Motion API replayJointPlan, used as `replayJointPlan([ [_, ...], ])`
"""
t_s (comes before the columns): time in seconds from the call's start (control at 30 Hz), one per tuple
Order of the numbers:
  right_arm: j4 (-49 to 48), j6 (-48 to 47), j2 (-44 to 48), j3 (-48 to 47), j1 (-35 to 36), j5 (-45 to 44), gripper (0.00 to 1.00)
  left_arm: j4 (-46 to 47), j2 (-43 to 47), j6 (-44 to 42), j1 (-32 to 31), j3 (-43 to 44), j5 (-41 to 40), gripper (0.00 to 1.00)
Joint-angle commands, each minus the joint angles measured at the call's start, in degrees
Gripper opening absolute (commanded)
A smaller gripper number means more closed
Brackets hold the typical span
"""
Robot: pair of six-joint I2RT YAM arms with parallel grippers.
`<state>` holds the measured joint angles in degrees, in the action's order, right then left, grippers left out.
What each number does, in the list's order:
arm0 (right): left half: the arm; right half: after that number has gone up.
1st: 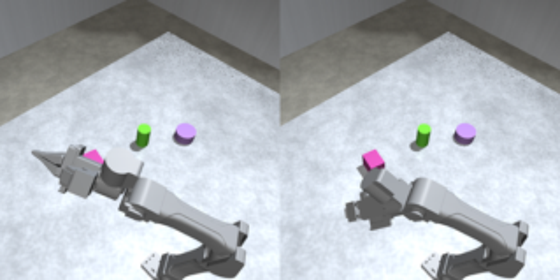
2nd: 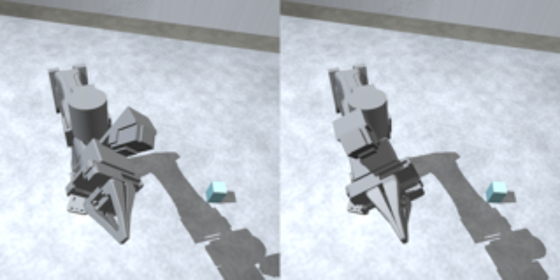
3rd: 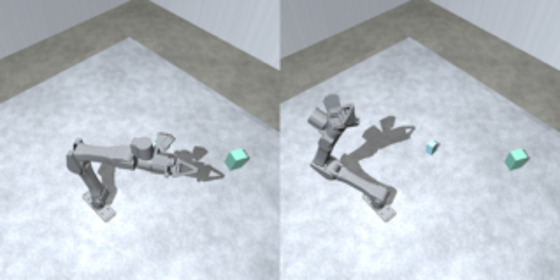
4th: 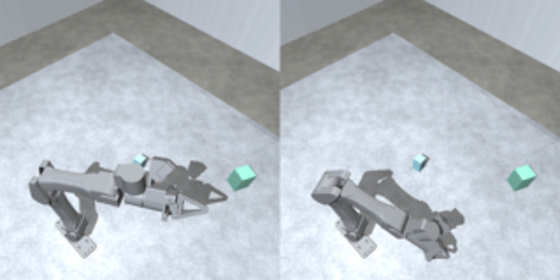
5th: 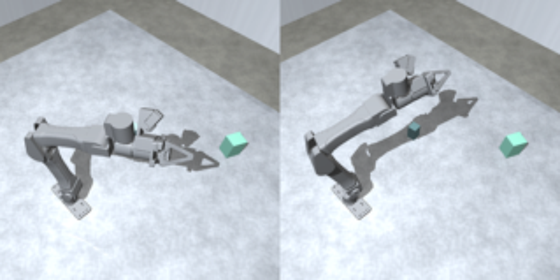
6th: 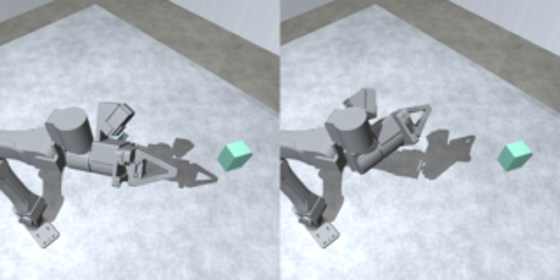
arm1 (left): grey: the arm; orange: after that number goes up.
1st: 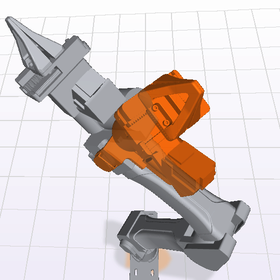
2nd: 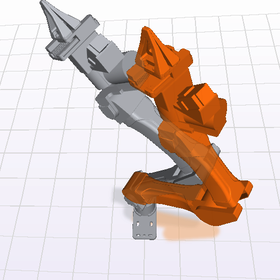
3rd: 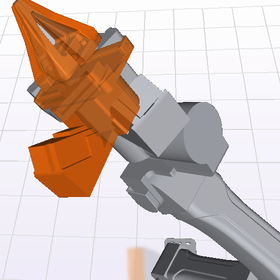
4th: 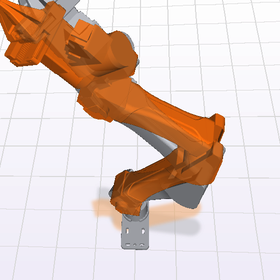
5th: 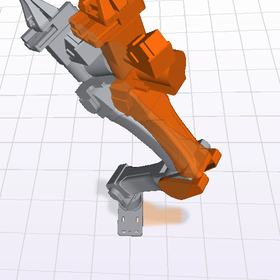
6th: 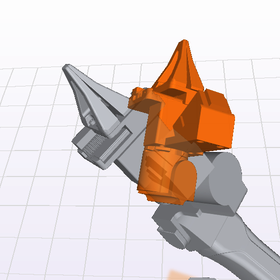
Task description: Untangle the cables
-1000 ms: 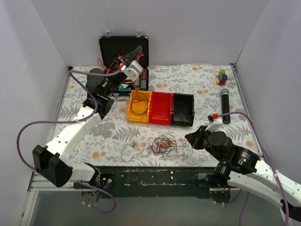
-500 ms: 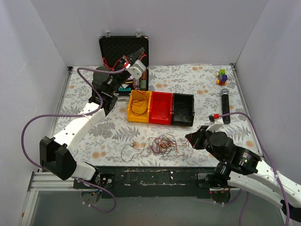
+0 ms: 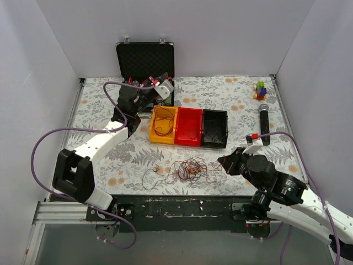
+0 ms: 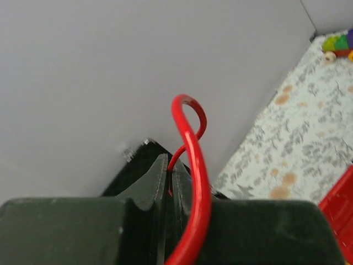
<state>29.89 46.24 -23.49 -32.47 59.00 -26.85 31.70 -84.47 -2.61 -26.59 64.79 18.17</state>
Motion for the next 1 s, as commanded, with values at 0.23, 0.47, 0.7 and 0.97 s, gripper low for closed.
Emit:
replayJointPlan([
  [0.23, -1.5, 0.1, 1.7, -1.4, 0.3, -0.8, 0.01, -1.9, -1.4, -6.7, 0.4, -9.2, 4.1, 0.0],
  [0.47, -2.8, -2.4, 1.3, -2.0, 0.2, -2.4, 0.01, -10.3, -1.5, -5.9, 0.4, -12.5, 8.3, 0.0],
  [0.7, -5.4, -8.5, -3.2, -6.2, 0.2, -4.7, 0.01, -12.1, -4.2, -2.1, 0.2, -15.7, 9.6, 0.0],
  [0.97, -8.4, -12.0, -6.9, -8.1, 0.2, -4.6, 0.01, -12.2, -7.5, 2.2, 0.0, -20.3, 9.4, 0.0],
])
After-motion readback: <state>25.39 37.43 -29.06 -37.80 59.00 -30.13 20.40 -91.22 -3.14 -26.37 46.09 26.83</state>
